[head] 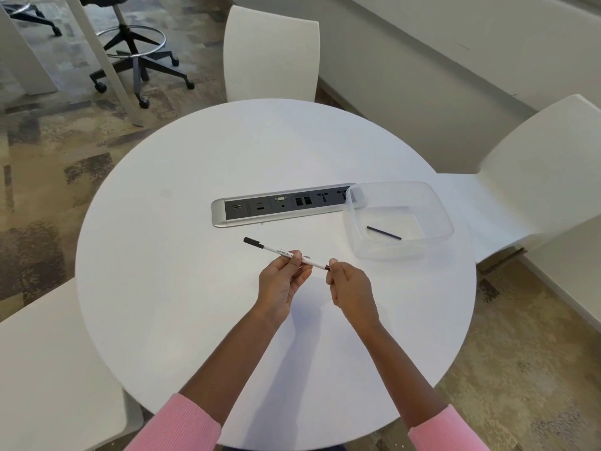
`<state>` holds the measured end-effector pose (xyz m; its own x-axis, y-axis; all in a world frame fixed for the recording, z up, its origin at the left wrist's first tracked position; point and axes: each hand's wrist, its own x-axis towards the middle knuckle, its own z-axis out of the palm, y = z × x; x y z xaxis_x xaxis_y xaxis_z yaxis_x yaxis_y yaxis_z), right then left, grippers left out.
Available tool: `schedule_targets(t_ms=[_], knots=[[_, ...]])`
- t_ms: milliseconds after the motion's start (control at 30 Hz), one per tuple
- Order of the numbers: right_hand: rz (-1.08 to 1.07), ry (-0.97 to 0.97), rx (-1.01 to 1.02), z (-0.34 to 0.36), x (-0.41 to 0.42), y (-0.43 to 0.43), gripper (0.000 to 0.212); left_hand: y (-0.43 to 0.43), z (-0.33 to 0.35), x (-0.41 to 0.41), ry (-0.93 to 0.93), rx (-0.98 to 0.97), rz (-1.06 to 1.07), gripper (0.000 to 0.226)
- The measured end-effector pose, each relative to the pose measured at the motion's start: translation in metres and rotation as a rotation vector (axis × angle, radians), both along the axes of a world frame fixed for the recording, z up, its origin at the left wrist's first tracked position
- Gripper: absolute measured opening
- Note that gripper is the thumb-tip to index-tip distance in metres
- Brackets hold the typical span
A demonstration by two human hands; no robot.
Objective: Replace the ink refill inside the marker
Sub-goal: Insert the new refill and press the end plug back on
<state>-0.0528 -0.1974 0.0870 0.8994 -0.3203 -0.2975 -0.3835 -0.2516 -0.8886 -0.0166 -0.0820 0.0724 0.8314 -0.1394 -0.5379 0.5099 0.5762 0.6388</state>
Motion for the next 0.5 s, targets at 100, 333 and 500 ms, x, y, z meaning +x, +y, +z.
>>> schedule_targets(t_ms=[100, 333, 500], knots=[[-0.072, 0.196, 0.423, 0.004, 0.005, -0.004, 0.046, -0.001, 0.0, -0.002, -0.002, 0.011, -0.001, 0.009], [0.119, 0.046, -0.026, -0.001, -0.001, -0.002, 0.042, -0.01, -0.001, -0.009, -0.068, 0.035, -0.112, 0.012], [0.246, -0.194, -0.43, -0.005, -0.009, -0.006, 0.019, -0.008, 0.0, -0.006, -0.035, 0.02, -0.063, 0.011]])
